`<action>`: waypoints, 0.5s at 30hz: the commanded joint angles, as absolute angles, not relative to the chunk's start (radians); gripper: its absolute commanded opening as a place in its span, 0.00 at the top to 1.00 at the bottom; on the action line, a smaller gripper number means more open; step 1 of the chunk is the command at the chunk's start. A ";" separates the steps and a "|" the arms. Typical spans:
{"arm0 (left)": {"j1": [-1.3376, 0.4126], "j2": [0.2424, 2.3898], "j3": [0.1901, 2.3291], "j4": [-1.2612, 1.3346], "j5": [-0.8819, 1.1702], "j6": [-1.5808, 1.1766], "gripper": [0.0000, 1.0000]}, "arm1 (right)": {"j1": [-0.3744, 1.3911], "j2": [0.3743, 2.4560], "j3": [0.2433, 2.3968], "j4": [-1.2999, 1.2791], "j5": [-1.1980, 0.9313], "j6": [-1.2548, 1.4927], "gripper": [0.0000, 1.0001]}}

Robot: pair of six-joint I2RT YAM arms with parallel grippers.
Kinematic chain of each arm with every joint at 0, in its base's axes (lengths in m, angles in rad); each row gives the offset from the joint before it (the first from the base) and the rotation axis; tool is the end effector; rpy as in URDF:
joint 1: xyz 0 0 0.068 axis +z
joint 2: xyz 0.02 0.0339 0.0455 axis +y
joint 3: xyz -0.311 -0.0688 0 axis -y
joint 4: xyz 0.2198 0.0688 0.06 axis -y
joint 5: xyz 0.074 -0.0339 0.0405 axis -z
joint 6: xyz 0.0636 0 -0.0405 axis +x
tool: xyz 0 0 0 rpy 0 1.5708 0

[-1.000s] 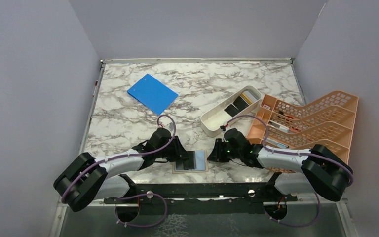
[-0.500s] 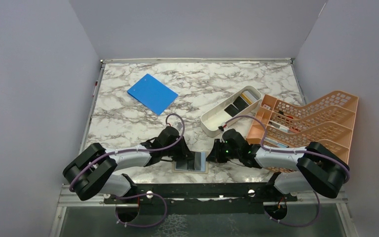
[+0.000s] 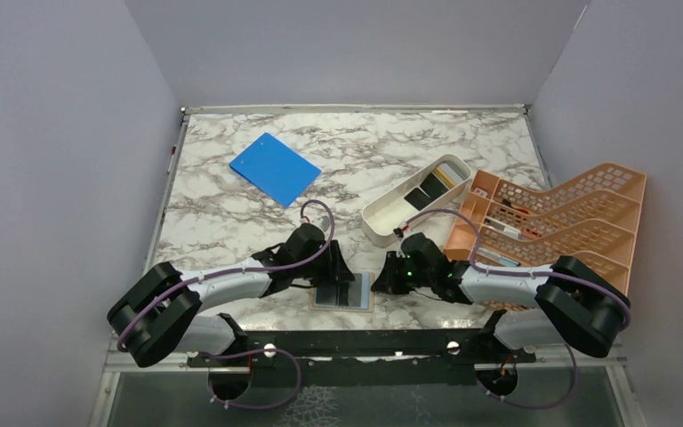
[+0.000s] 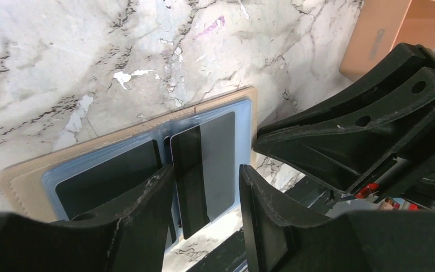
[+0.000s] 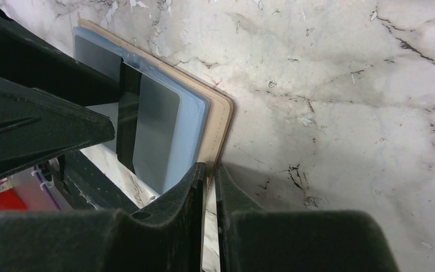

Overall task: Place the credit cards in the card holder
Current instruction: Insert the credit card into the card holder.

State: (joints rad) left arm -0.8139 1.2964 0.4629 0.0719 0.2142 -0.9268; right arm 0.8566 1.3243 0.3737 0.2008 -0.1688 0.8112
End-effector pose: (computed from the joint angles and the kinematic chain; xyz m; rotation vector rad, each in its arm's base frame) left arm 0.1457 -0.1739 0.1965 -0.0270 2.5894 -1.0262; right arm 0.1365 0.1738 0.1779 -0.1512 2.5376 0.9632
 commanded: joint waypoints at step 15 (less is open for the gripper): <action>-0.860 1.375 0.476 0.201 0.254 -0.963 0.60 | 0.865 1.330 0.379 0.208 -0.140 0.799 0.84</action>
State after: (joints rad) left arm -0.8440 1.3525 0.4641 0.1188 0.2184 -0.9409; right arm 0.8566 1.3239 0.3729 0.2016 -0.1688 0.8112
